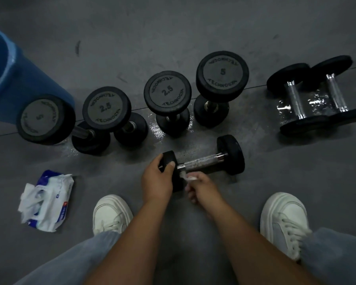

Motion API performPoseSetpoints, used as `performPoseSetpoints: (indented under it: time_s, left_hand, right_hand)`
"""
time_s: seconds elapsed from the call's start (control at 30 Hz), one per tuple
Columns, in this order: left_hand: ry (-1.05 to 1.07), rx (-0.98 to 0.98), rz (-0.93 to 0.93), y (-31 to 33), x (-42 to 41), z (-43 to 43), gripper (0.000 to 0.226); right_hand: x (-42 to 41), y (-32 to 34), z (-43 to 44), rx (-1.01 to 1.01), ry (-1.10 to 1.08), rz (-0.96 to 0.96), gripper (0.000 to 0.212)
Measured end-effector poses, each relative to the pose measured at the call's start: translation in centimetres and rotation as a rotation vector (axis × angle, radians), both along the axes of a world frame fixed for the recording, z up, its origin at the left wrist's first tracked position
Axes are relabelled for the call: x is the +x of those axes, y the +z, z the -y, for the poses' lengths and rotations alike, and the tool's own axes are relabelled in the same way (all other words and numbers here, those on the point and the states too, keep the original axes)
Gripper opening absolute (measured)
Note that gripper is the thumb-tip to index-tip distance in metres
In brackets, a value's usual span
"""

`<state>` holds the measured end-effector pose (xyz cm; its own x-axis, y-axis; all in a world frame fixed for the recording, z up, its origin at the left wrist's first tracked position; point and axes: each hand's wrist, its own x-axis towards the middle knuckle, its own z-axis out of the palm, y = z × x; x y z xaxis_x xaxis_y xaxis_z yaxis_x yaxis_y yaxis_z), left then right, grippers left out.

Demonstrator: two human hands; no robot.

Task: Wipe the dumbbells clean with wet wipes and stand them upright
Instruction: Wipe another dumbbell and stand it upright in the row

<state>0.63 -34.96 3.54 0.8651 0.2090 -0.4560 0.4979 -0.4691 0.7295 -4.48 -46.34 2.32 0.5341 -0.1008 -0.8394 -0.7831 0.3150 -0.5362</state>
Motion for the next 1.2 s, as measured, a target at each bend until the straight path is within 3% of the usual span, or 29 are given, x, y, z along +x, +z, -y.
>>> performPoseSetpoints:
  time_s: [0.13,0.2,0.3,0.33,0.4,0.47,0.5,0.63,0.77,0.93,1.0,1.07,1.2]
  left_hand:
    - [0.029,-0.042,0.016,0.3,-0.3,0.1,0.041]
    - [0.047,-0.056,0.018,0.4,-0.3,0.2,0.041]
    - [0.063,-0.069,0.001,0.3,0.2,0.2,0.039]
    - [0.061,-0.075,-0.004,0.2,0.3,0.2,0.039]
    - [0.056,-0.076,-0.007,0.4,0.2,0.1,0.039]
    - [0.063,-0.081,-0.001,0.6,0.0,0.2,0.041]
    - [0.066,-0.088,0.002,0.7,0.0,0.3,0.041]
    - [0.058,-0.085,0.002,0.8,0.2,0.3,0.04]
    - [0.078,-0.102,-0.003,0.7,0.0,0.4,0.041]
    - [0.046,-0.075,0.002,0.6,0.3,0.2,0.041]
    - [0.054,-0.076,-0.006,0.6,0.2,0.3,0.042]
    - [0.058,-0.078,-0.011,0.6,0.0,0.3,0.044]
    - [0.063,-0.068,-0.033,0.6,0.4,0.2,0.045]
  right_hand:
    - [1.3,-1.6,1.8,0.111,-0.471,-0.182,0.017]
    - [2.1,-1.6,1.6,0.15,-0.472,-0.164,0.021]
    - [1.8,-1.0,0.9,0.003,-0.102,-0.076,0.017]
    - [1.5,-1.5,1.0,-0.045,-0.074,-0.058,0.015]
    - [1.6,-2.1,1.8,-0.083,-0.283,-0.085,0.018]
    - [2.3,-2.4,2.6,0.02,-0.525,-0.119,0.021]
    - [2.4,-2.3,2.6,0.062,-0.536,-0.121,0.022]
    - [1.7,-1.2,1.4,-0.056,-0.183,-0.094,0.013]
    - [2.5,-2.0,2.0,-0.017,-0.461,-0.157,0.027]
    - [1.1,-2.0,0.1,-0.058,-0.245,-0.09,0.013]
    - [1.4,-1.9,1.0,-0.115,-0.364,-0.158,0.016]
    - [1.7,-2.1,1.5,-0.012,-0.446,-0.203,0.021]
    - [1.9,-0.2,0.4,-0.052,-0.058,-0.132,0.01]
